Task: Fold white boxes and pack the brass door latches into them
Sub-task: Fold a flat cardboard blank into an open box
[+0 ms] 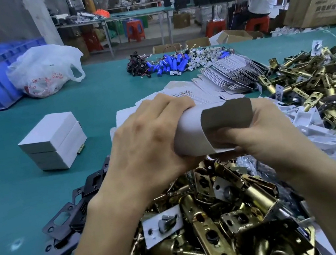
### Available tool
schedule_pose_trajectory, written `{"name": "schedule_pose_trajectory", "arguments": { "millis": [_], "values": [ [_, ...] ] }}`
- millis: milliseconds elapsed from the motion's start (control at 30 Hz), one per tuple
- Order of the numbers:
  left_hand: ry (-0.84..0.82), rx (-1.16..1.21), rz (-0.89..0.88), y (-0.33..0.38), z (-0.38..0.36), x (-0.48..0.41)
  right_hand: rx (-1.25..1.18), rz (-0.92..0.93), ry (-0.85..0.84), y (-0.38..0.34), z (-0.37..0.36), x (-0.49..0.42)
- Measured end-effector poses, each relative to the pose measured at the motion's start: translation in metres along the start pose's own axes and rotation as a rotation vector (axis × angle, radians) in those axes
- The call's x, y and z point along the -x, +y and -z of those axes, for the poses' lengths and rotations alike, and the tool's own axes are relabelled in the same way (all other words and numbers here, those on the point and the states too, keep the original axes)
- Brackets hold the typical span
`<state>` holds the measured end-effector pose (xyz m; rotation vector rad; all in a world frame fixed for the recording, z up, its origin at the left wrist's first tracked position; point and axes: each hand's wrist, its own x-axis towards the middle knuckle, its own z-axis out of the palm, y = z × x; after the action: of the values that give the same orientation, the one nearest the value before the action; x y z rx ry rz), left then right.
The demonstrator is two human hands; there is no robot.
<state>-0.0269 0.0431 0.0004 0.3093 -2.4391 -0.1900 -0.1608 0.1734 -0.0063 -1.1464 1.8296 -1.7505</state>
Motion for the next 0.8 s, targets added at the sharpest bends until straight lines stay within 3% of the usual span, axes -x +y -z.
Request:
{"name": "schedule_pose_trajectory", "arguments": {
  "millis": [133, 300, 433, 600, 800],
  "values": [
    [0.011, -0.04, -0.026, -0.001, 0.001, -0.001, 0.199, 0.109, 0.06, -0.003, 0.002, 0.001],
    [-0.014, -0.095, -0.006, -0.004, 0.002, -0.001, 0.26, 0.254, 0.013, -0.011, -0.004, 0.006],
    [0.009, -0.194, -0.017, -0.002, 0.001, 0.0, 0.126, 0.276, -0.029, -0.014, -0.004, 0.006],
    [-0.019, -0.126, -0.054, -0.002, 0.002, -0.001, 0.081, 0.273, -0.076, -0.02, -0.001, 0.008],
    [-0.036, -0.095, -0.015, 0.001, 0.004, -0.001, 0.266, 0.324, -0.099, -0.022, -0.004, 0.011]
  ]
}}
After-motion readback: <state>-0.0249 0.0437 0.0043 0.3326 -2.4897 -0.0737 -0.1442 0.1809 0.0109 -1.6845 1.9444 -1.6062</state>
